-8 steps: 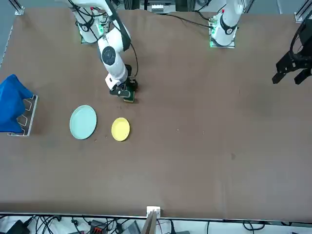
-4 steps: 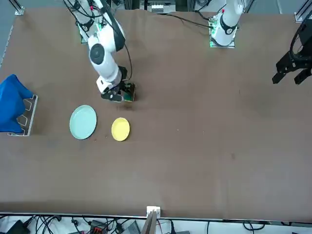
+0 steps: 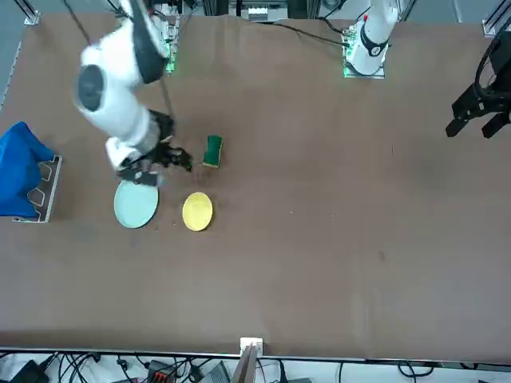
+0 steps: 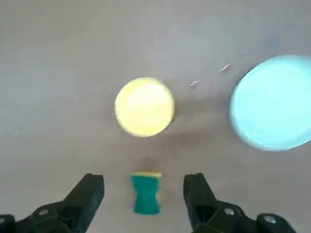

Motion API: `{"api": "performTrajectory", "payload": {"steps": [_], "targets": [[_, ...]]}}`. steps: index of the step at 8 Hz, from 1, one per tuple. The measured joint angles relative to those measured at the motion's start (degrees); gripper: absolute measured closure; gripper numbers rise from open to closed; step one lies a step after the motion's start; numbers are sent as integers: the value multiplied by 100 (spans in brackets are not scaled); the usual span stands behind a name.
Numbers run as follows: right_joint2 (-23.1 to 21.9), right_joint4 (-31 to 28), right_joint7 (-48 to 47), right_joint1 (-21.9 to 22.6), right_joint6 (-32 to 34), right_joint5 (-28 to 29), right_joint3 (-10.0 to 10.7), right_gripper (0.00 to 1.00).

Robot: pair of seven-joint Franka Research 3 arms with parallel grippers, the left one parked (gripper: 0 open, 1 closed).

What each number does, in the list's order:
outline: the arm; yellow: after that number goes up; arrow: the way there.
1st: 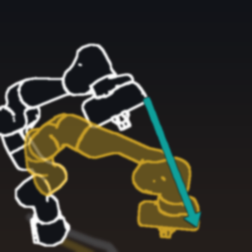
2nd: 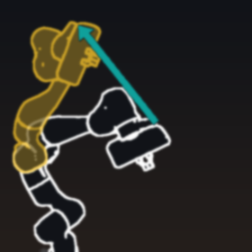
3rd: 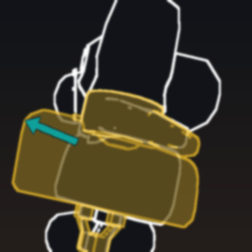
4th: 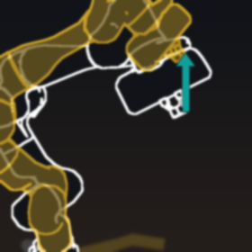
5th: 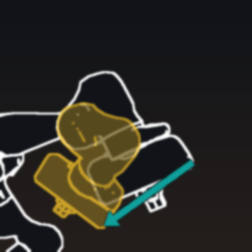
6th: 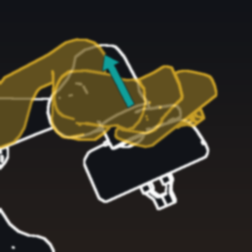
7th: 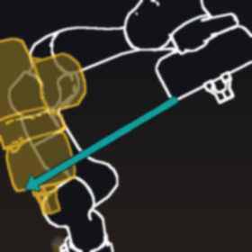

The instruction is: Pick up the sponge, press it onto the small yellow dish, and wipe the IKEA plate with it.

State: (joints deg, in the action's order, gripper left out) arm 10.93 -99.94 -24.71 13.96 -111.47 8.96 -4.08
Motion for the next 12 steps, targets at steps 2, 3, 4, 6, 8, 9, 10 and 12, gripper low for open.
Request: {"api": "performTrajectory", "payload": {"steps": [2, 3, 4, 6, 8, 9, 10, 12], "targets": [[52, 567, 692, -592, 734, -133, 14, 0], [98, 919, 1061, -843, 1220, -199, 17, 0], [160, 1267, 1397, -1013, 1597, -373, 24, 0], [239, 1784, 1744, -1155, 2047, -892, 72, 0], [241, 2377, 1780, -1272, 2586, -1098, 116, 0], [236, 2574, 1798, -1378, 2727, -1107, 115, 0], [230, 2649, 1809, -1490, 2751, -1099, 106, 0], [148, 2569, 1828, -1669, 2773, -1041, -81, 0]]}}
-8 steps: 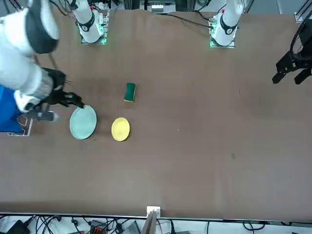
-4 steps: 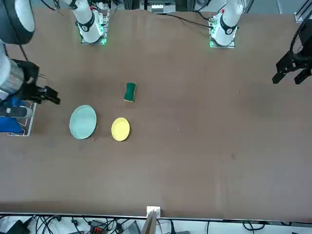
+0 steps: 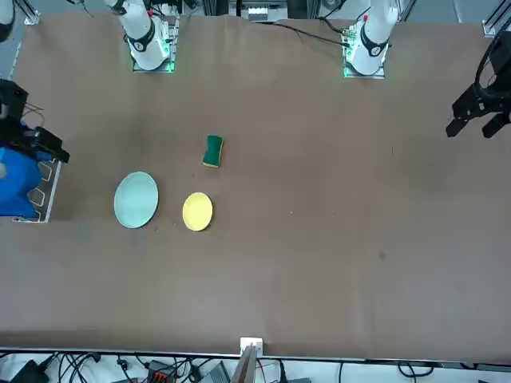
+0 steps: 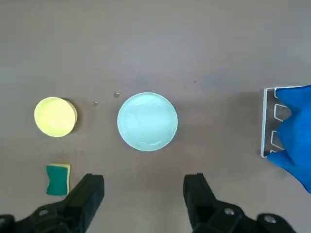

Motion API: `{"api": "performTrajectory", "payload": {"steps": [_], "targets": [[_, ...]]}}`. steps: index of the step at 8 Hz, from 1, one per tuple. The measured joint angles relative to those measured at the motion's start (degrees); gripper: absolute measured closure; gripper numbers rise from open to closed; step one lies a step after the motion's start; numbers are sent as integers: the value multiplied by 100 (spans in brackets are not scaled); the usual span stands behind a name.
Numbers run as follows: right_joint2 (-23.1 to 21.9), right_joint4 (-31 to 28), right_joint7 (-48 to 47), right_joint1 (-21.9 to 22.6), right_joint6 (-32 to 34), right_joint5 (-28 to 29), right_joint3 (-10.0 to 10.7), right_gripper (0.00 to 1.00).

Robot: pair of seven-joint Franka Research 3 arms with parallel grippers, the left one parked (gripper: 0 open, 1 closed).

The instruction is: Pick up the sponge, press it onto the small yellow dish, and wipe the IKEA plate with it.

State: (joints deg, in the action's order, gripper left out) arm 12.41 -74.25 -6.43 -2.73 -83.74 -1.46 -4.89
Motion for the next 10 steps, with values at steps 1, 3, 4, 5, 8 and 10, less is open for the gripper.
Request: {"api": "performTrajectory", "payload": {"steps": [1, 3, 4, 5, 8, 10], "targets": [[-96, -165, -7, -15, -114, 1, -115, 0], [-227, -416, -40, -15, -254, 1, -208, 0], [-250, -457, -41, -16, -264, 1, -209, 0], [-252, -463, -41, -17, -266, 1, -210, 0], [-252, -474, -38, -17, -286, 6, -209, 0], [-252, -475, -27, -21, -297, 7, -210, 0]]}}
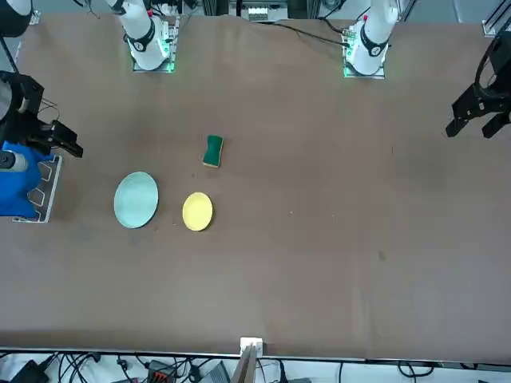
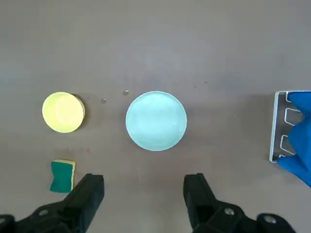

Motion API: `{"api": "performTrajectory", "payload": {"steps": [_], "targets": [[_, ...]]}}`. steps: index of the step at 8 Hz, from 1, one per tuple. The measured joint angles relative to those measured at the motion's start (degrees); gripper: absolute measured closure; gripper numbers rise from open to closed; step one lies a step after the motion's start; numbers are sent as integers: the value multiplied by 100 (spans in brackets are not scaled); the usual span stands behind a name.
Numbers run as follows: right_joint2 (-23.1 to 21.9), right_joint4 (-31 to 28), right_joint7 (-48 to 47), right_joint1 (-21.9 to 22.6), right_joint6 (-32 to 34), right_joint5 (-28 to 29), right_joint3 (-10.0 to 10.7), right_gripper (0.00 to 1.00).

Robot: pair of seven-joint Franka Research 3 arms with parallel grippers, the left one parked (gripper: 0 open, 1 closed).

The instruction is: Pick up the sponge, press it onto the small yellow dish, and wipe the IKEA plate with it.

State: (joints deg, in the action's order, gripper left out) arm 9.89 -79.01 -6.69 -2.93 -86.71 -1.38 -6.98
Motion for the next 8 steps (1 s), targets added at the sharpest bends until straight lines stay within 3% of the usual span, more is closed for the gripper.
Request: {"api": "performTrajectory", "payload": {"steps": [8], "targets": [[0, 0, 76, -53, -22, 0, 0, 0]]}}
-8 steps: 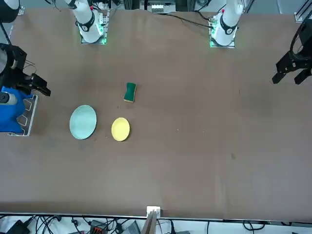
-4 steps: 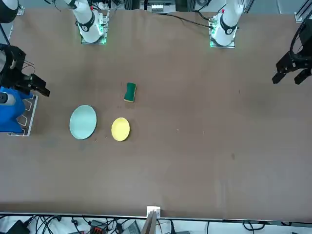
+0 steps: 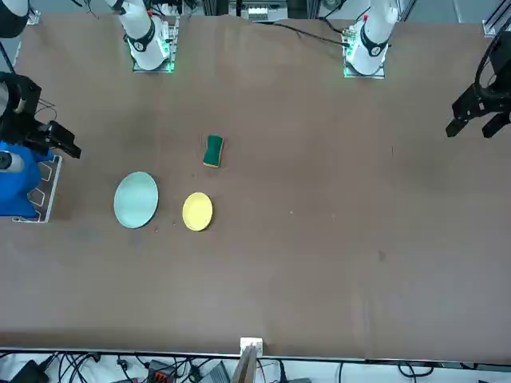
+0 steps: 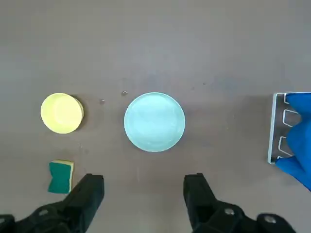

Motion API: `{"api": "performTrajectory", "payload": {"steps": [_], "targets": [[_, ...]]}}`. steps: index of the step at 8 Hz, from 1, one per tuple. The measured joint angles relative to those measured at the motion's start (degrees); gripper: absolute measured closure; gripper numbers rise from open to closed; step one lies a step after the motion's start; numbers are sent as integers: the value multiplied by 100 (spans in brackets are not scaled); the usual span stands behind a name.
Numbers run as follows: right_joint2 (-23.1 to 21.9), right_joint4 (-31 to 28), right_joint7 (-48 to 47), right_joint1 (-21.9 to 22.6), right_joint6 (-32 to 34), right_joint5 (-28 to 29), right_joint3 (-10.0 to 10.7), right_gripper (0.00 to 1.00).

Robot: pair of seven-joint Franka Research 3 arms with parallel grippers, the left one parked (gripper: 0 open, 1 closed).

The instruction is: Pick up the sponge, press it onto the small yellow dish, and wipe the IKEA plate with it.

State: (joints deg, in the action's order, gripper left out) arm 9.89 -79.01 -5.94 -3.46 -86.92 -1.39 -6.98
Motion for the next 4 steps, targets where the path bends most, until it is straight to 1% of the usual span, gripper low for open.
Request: {"api": "performTrajectory", "payload": {"steps": [4], "targets": [[0, 0, 15, -8, -1, 0, 0, 0]]}}
